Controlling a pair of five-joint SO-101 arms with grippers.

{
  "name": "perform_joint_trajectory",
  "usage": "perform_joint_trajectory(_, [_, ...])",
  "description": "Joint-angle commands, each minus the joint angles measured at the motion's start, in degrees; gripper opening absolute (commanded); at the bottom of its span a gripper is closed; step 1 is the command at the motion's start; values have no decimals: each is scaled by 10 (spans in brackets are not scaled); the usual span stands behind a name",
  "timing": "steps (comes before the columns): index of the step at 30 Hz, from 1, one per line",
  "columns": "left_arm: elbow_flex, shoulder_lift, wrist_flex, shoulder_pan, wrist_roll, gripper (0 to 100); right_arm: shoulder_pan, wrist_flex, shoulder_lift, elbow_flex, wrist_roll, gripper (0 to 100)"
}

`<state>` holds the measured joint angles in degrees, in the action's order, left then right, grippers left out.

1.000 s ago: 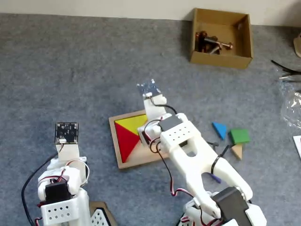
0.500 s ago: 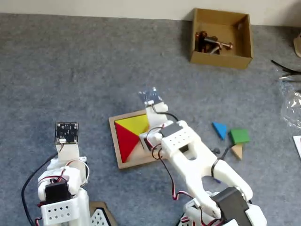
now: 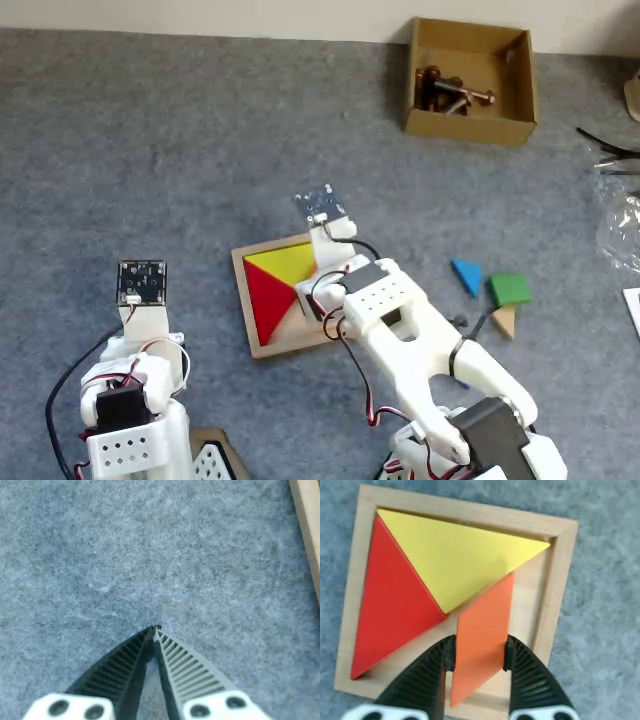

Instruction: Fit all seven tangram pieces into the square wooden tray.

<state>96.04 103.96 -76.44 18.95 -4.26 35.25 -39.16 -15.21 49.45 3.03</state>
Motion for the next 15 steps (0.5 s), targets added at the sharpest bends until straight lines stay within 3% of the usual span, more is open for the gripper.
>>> perform_joint_trajectory(1, [11,4,-3,7,5,5,0,11,-24,0,6,36])
perform_joint_trajectory(8, [11,4,-3,7,5,5,-22,9,-24,0,6,175])
perform_joint_trajectory(15, [11,4,-3,7,5,5,-22,9,-24,0,6,177])
